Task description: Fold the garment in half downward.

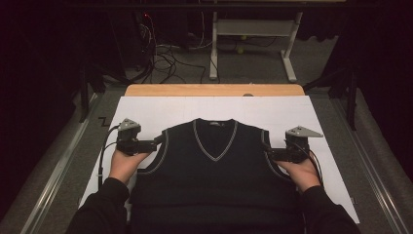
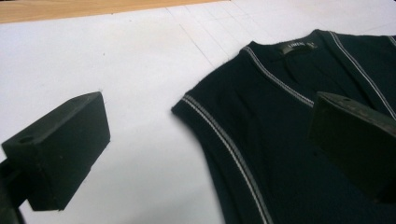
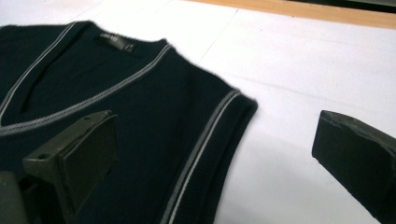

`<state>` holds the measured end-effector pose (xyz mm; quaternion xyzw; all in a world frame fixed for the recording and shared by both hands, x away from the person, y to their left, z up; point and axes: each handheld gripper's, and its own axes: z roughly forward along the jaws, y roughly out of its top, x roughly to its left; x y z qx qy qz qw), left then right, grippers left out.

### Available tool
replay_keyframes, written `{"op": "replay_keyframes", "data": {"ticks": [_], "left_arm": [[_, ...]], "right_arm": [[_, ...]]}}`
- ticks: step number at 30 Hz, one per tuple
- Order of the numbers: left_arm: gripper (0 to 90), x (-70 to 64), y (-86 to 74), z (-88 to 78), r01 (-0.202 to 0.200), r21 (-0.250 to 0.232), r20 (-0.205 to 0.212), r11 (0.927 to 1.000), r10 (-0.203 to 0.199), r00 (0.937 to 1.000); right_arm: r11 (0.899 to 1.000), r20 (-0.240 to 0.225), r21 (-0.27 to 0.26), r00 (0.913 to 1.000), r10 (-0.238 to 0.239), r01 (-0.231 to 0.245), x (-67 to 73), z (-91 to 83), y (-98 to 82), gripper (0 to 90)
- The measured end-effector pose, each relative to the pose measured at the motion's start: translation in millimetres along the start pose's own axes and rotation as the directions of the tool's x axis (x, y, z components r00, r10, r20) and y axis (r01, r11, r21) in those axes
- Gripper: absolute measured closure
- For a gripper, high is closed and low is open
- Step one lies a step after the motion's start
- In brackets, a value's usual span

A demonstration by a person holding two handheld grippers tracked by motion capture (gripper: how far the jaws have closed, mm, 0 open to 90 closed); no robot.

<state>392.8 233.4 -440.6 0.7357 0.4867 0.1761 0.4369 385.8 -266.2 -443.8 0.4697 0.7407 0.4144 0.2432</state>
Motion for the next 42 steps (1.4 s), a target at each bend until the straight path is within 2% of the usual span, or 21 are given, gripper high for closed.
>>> {"op": "replay_keyframes", "data": {"ticks": [4,6,7,9,10,12,13,15,17,20,22,24,25,27,28,30,33,35,37,38,42], "left_arm": [[0.0,4.6,6.3,9.2,0.031,0.026,0.012,0.9992,-0.031,0.9994],[0.0,6.6,9.1,13.6,0.041,0.032,0.006,0.9987,-0.041,0.9991],[0.0,7.9,10.0,15.6,0.054,0.029,0.005,0.9981,-0.054,0.9985],[0.0,10.5,10.5,20.9,0.111,0.025,0.022,0.9935,-0.112,0.9935],[0.0,10.4,10.3,25.0,0.12,0.035,0.024,0.9921,-0.121,0.9923],[2.9,7.4,11.0,33.0,0.089,0.08,0.002,0.9928,-0.089,0.996],[5.0,5.8,11.7,37.2,0.08,0.101,-0.009,0.9916,-0.08,0.9968],[7.3,4.0,13.3,45.7,0.088,0.143,-0.02,0.9858,-0.086,0.9961],[11.4,3.4,13.9,53.0,0.102,0.176,-0.055,0.9792,-0.093,0.9941],[14.0,4.3,14.3,61.5,0.11,0.224,-0.081,0.9683,-0.094,0.9923],[21.7,4.5,14.4,64.2,0.116,0.24,-0.074,0.9638,-0.101,0.9921],[24.3,3.9,14.8,66.0,0.116,0.249,-0.067,0.9616,-0.103,0.9924],[26.6,3.0,14.7,67.5,0.116,0.259,-0.069,0.959,-0.102,0.9924],[27.7,1.1,13.7,72.4,0.124,0.293,-0.077,0.9482,-0.106,0.9914],[28.4,-1.5,13.5,73.0,0.127,0.287,-0.094,0.9493,-0.104,0.9901],[35.2,-5.1,14.0,74.2,0.139,0.282,-0.107,0.9492,-0.113,0.9878],[43.1,-9.3,13.8,75.3,0.146,0.277,-0.127,0.9497,-0.114,0.9854],[47.4,-10.6,13.4,75.8,0.151,0.274,-0.129,0.9499,-0.119,0.9845],[53.0,-12.1,13.1,76.0,0.153,0.273,-0.122,0.9498,-0.124,0.9848],[55.6,-12.7,12.9,76.1,0.152,0.274,-0.116,0.9498,-0.124,0.9854],[68.5,-14.6,12.9,76.7,0.15,0.274,-0.09,0.9498,-0.13,0.9874]], "right_arm": [[1.0,0.014,0.009,0.9999,0.004,-0.004,-2.9,11.4,5.8,0.8],[1.0,0.018,0.009,0.9996,0.021,-0.021,-4.6,16.6,7.9,0.8],[0.999,0.023,0.014,0.9993,0.029,-0.03,-5.2,19.2,8.9,0.9],[0.999,0.037,0.035,0.9989,0.03,-0.031,-6.7,25.8,10.6,2.1],[0.998,0.043,0.049,0.9986,0.033,-0.035,-7.2,29.4,11.4,3.4],[0.997,0.05,0.066,0.998,0.038,-0.042,-8.2,37.0,12.5,7.0],[0.996,0.051,0.077,0.9978,0.043,-0.046,-8.5,40.5,12.8,11.5],[0.993,0.061,0.112,0.9973,0.042,-0.048,-9.7,47.9,13.2,16.2],[0.988,0.066,0.142,0.9967,0.048,-0.057,-11.1,54.9,13.2,20.6],[0.985,0.073,0.157,0.9957,0.058,-0.069,-12.7,62.2,13.4,24.7],[0.982,0.079,0.168,0.9945,0.069,-0.081,-13.6,66.4,12.9,26.2],[0.978,0.072,0.184,0.994,0.083,-0.095,-14.6,70.5,11.8,26.2],[0.979,0.081,0.185,0.9939,0.076,-0.09,-14.4,71.4,11.8,26.8],[0.978,0.092,0.191,0.9936,0.065,-0.082,-13.6,73.2,13.1,27.2],[0.978,0.097,0.194,0.9937,0.057,-0.075,-13.1,74.1,14.1,28.6],[0.977,0.105,0.206,0.9936,0.043,-0.064,-10.9,75.5,15.4,31.5],[0.977,0.108,0.21,0.994,0.02,-0.042,-6.2,75.7,16.4,44.5],[0.977,0.107,0.208,0.9939,0.026,-0.048,-2.5,75.6,16.7,52.3],[0.977,0.098,0.205,0.9946,0.035,-0.055,0.2,73.9,16.4,69.0],[0.978,0.09,0.203,0.9953,0.037,-0.055,1.2,73.4,15.9,74.1],[0.978,0.08,0.203,0.9964,0.026,-0.042,3.9,72.6,15.6,78.3]]}}
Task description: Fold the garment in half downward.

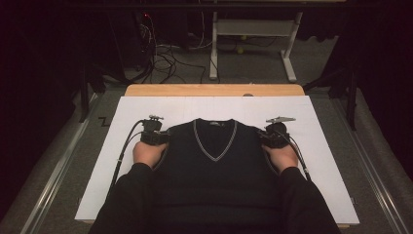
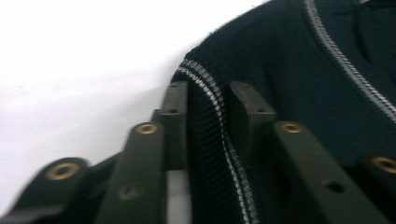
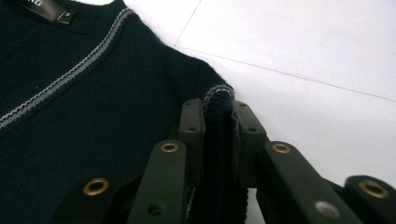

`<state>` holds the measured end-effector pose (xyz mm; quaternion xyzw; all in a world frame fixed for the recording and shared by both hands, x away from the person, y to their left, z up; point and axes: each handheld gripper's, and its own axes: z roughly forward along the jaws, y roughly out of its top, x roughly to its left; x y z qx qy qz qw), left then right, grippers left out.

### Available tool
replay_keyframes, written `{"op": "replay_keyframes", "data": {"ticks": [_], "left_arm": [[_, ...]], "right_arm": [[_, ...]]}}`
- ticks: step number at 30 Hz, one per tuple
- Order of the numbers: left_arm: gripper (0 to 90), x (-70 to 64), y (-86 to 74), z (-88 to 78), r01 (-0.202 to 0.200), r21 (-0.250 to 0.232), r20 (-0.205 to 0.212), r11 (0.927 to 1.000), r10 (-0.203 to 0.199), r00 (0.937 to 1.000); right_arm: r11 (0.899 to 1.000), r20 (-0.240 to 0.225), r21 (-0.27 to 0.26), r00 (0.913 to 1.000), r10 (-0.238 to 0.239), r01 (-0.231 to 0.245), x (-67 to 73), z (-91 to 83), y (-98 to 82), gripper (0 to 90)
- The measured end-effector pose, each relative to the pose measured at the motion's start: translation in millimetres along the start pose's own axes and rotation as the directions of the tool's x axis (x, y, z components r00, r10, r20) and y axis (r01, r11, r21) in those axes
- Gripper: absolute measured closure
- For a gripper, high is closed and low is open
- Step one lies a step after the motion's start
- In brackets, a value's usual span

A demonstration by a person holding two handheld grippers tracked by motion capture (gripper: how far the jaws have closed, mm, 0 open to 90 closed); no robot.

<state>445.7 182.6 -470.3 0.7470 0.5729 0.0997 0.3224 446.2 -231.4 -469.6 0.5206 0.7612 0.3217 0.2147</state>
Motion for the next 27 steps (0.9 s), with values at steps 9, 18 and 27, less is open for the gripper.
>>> {"op": "replay_keyframes", "data": {"ticks": [9,18,27], "left_arm": [[73.9,1.7,10.4,-29.2,0.009,-0.212,0.018,0.9771,-0.005,0.9998],[73.9,-5.4,30.5,-59.0,-0.018,-0.358,0.012,0.9335,0.024,0.9996],[73.8,-16.1,51.9,-91.4,-0.054,-0.484,0.008,0.8733,0.067,0.9977]], "right_arm": [[0.993,0.044,-0.116,0.9987,-0.024,0.029,-6.1,-21.0,10.2,78.7],[0.965,0.095,-0.258,0.9951,-0.027,0.051,-9.2,-47.7,28.7,78.7],[0.928,0.121,-0.366,0.9923,-0.026,0.069,-10.7,-76.8,57.9,78.7]]}}
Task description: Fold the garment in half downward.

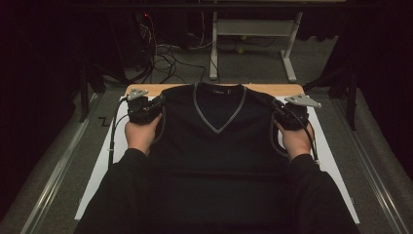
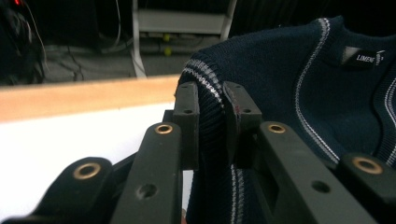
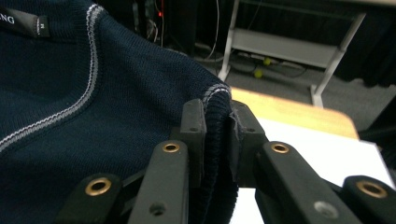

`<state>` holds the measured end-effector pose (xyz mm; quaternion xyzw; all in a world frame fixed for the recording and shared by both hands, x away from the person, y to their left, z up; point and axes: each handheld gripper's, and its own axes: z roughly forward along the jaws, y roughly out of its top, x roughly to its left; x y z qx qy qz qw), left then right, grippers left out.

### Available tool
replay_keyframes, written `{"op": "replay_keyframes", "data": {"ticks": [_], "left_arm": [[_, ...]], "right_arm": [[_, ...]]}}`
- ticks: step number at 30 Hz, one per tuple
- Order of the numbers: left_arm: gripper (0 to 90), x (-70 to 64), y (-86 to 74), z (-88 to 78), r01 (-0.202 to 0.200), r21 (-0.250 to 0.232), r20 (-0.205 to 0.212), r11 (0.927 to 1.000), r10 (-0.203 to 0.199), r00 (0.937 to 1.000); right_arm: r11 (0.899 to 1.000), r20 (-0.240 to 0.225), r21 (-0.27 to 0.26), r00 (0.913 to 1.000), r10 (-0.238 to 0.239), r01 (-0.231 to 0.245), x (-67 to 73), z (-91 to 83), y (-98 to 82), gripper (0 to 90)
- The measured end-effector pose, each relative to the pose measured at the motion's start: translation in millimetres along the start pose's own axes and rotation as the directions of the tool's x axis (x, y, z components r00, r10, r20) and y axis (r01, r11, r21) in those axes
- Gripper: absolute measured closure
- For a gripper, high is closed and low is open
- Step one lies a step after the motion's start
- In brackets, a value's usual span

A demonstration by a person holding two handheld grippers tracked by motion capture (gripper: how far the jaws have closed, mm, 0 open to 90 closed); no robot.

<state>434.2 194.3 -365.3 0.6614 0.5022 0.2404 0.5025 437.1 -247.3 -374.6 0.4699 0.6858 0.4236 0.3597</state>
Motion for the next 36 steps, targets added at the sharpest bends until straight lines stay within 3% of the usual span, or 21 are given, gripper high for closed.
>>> {"op": "replay_keyframes", "data": {"ticks": [5,10,21,36], "left_arm": [[73.7,-0.3,10.2,-6.2,-0.006,-0.027,0.006,0.9996,0.006,1.0],[73.7,-0.8,4.8,-4.3,-0.021,-0.001,0.005,0.9998,0.021,0.9998],[73.5,-5.3,-15.9,-7.9,-0.022,0.019,0.03,0.9996,0.021,0.9993],[73.5,-5.8,-56.5,-46.1,-0.053,0.022,0.15,0.9983,0.049,0.9875]], "right_arm": [[0.999,0.007,-0.03,0.9996,-0.028,0.028,-2.3,-7.4,13.9,78.7],[0.999,-0.002,-0.019,0.9995,-0.032,0.032,-0.5,-7.4,12.8,78.7],[1.0,-0.035,-0.013,0.9992,-0.017,0.016,6.2,-13.8,-5.6,78.6],[0.998,-0.11,-0.034,0.9926,-0.051,0.047,14.2,-52.8,-44.7,78.6]]}}
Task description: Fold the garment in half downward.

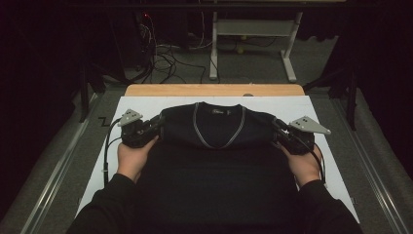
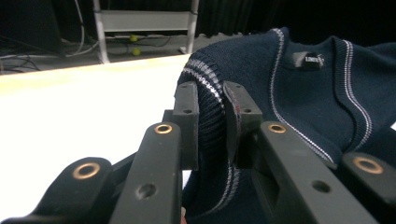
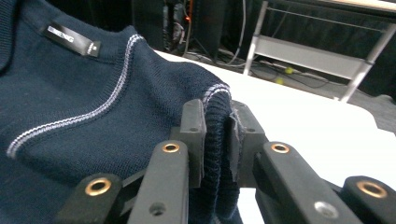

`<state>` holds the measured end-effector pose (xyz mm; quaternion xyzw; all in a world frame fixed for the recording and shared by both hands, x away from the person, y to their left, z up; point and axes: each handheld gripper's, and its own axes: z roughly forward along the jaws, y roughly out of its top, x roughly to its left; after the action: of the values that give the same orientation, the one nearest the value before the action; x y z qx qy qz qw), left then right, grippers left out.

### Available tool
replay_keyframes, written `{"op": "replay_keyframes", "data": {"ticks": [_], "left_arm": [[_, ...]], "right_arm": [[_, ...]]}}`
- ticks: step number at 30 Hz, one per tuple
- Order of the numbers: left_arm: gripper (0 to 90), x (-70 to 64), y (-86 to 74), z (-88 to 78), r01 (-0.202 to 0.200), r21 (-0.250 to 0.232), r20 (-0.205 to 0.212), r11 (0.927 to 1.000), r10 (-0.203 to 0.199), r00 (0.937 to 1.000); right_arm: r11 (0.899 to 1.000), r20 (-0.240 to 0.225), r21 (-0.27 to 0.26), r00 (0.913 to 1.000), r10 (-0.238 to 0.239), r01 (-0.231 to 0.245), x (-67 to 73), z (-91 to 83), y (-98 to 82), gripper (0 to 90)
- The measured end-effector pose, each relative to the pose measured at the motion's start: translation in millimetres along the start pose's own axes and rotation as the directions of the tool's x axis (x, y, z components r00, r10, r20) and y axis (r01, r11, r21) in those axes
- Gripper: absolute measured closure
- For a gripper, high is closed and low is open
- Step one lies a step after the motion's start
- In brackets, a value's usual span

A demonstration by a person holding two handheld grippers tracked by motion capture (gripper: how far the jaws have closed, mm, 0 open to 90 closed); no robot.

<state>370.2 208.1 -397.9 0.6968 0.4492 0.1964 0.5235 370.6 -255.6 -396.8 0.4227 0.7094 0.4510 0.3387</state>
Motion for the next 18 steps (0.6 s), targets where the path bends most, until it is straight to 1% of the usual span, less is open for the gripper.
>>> {"op": "replay_keyframes", "data": {"ticks": [4,6,7,9,11,14,18], "left_arm": [[73.5,-6.0,-10.2,-11.9,-0.005,-0.006,0.021,1.0,0.005,0.9998],[73.5,-9.6,-15.8,-16.7,-0.022,-0.001,0.02,0.9998,0.022,0.9996],[73.5,-11.1,-18.6,-18.4,-0.023,0.0,0.021,0.9997,0.023,0.9995],[73.5,-13.2,-24.1,-22.2,-0.01,0.0,0.034,1.0,0.01,0.9994],[73.5,-16.5,-27.9,-25.9,-0.019,0.006,0.036,0.9998,0.019,0.9992],[73.5,-21.3,-31.7,-32.7,-0.015,-0.004,0.047,0.9999,0.015,0.9988],[73.5,-28.9,-36.9,-44.3,-0.026,-0.018,0.065,0.9995,0.027,0.9975]], "right_arm": [[1.0,-0.029,-0.023,0.9996,-0.001,0.0,6.1,-14.7,-9.6,78.6],[1.0,-0.042,-0.03,0.9991,0.001,-0.002,8.6,-22.2,-15.4,78.6],[1.0,-0.043,-0.03,0.9991,0.001,-0.003,9.5,-24.6,-17.4,78.6],[0.999,-0.043,-0.033,0.999,-0.008,0.007,12.1,-30.2,-23.0,78.6],[0.999,-0.049,-0.033,0.9986,-0.016,0.014,14.0,-35.1,-28.1,78.6],[0.999,-0.058,-0.04,0.9983,-0.009,0.007,15.5,-42.6,-34.1,78.6],[0.999,-0.068,-0.053,0.9976,-0.013,0.009,18.6,-53.8,-39.3,78.7]]}}
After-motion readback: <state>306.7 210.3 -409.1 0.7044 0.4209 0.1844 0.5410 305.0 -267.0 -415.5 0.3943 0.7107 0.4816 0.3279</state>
